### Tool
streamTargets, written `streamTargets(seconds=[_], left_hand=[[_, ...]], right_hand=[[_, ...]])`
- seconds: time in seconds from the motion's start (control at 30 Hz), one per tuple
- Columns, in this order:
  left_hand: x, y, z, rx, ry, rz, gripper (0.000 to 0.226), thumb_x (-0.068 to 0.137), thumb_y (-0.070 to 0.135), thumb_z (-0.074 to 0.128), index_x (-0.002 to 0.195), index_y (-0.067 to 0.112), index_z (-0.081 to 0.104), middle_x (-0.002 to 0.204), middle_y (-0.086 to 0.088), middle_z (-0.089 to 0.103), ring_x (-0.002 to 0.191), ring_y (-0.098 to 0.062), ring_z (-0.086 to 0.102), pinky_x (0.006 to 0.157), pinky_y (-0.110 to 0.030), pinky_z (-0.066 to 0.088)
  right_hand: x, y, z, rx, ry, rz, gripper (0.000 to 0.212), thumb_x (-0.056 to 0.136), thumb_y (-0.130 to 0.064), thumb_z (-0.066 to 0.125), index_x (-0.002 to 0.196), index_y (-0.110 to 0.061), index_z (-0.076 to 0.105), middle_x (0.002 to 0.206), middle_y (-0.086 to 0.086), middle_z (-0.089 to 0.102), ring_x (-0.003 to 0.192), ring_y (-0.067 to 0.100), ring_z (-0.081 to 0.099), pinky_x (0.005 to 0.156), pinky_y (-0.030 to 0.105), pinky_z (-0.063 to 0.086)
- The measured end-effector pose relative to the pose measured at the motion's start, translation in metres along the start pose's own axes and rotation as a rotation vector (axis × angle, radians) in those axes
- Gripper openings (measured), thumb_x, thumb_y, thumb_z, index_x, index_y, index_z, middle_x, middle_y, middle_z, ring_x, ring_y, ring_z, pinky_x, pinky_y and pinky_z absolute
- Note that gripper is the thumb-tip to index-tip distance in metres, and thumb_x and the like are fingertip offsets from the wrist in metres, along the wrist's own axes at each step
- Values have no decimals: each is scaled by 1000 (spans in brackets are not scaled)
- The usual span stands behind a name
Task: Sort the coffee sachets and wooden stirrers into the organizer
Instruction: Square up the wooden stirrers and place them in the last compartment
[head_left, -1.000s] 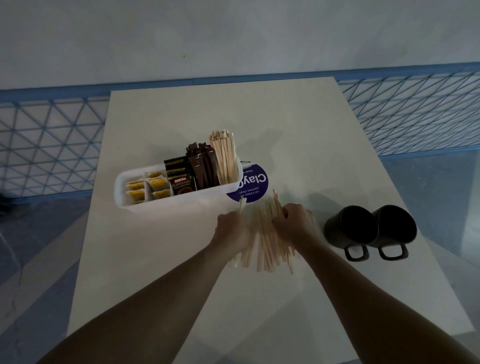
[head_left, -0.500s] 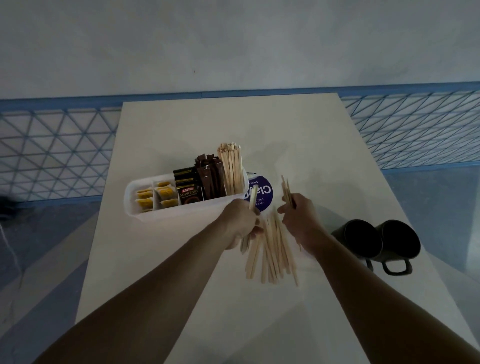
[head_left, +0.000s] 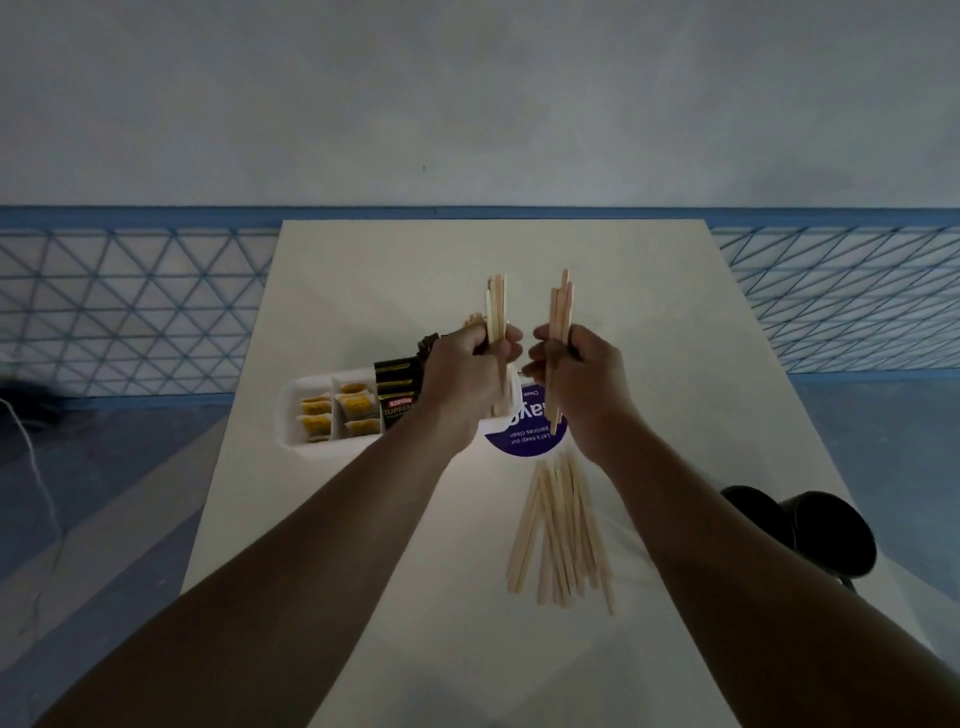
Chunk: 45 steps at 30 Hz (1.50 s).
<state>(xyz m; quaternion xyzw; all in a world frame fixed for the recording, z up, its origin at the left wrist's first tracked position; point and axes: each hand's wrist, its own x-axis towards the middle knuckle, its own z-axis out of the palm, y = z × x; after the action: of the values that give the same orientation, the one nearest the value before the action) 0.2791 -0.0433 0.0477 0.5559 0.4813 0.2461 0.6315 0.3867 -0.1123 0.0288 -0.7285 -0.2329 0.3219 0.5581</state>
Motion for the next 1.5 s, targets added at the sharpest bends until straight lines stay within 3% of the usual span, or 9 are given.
streamTargets(seconds=[0.3, 0.5, 0.63, 0.77, 0.9, 1.13, 1.27, 1.4, 1.5], left_hand=[[12, -7, -6, 37, 148, 72, 17, 97, 20, 58, 97, 27, 73, 89, 8, 72, 88, -18, 69, 83, -39, 59], [19, -23, -1, 117, 199, 38, 17, 94, 22, 60, 103, 20, 75, 91, 2, 74, 87, -18, 69, 83, -45, 58], [20, -30, 3, 177, 220, 66, 18, 93, 23, 63, 106, 17, 75, 93, 1, 74, 87, -15, 69, 81, -39, 58], [22, -36, 5, 252, 229, 104, 15, 93, 19, 62, 101, 12, 74, 88, -1, 73, 73, -5, 63, 65, -18, 50], [21, -33, 4, 273, 242, 133, 20, 95, 16, 60, 110, 14, 73, 91, 11, 68, 81, -3, 61, 65, -9, 42], [19, -24, 2, 342, 274, 219, 28, 92, 13, 64, 119, 11, 69, 109, 0, 72, 97, -8, 65, 81, -12, 45], [21, -18, -2, 376, 319, 270, 25, 89, 14, 67, 113, 10, 67, 104, 0, 71, 93, -11, 65, 82, -24, 55], [33, -13, -9, 497, 322, 237, 42, 86, 18, 69, 126, 10, 58, 118, -4, 63, 100, -8, 54, 68, -7, 36], [42, -10, -11, 572, 254, 201, 59, 85, 29, 72, 136, 8, 51, 128, -7, 59, 114, -17, 55, 82, -18, 39]], right_hand=[[16, -7, 30, 133, -39, -47, 21, 102, 0, 45, 109, -1, 65, 87, 6, 75, 83, 12, 75, 78, 23, 59], [25, 12, 40, 134, -23, 4, 21, 101, -3, 47, 104, -8, 67, 91, 7, 77, 93, 24, 74, 89, 43, 58], [25, 20, 42, 50, -10, 7, 23, 99, -3, 49, 101, -10, 71, 93, 7, 75, 92, 23, 72, 88, 44, 59], [23, 25, 41, -70, -48, -2, 21, 98, -7, 53, 101, -13, 72, 87, 5, 74, 83, 20, 70, 78, 41, 58], [25, 30, 37, -236, -58, -45, 15, 94, -16, 55, 90, -13, 70, 78, 10, 71, 77, 36, 67, 69, 50, 56], [26, 28, 31, -443, -41, -251, 24, 102, -31, 53, 118, -20, 68, 101, -5, 70, 85, 5, 65, 69, 11, 46], [31, 31, 28, -488, -5, -285, 29, 100, -30, 57, 126, -17, 61, 113, -2, 67, 87, 6, 63, 69, 6, 43], [34, 32, 26, -481, -3, -189, 40, 97, -32, 61, 133, -16, 52, 117, -5, 61, 84, 5, 62, 64, 9, 41], [39, 38, 24, -544, -42, -171, 34, 97, -29, 60, 129, -18, 55, 124, -1, 60, 93, 13, 66, 73, 19, 49]])
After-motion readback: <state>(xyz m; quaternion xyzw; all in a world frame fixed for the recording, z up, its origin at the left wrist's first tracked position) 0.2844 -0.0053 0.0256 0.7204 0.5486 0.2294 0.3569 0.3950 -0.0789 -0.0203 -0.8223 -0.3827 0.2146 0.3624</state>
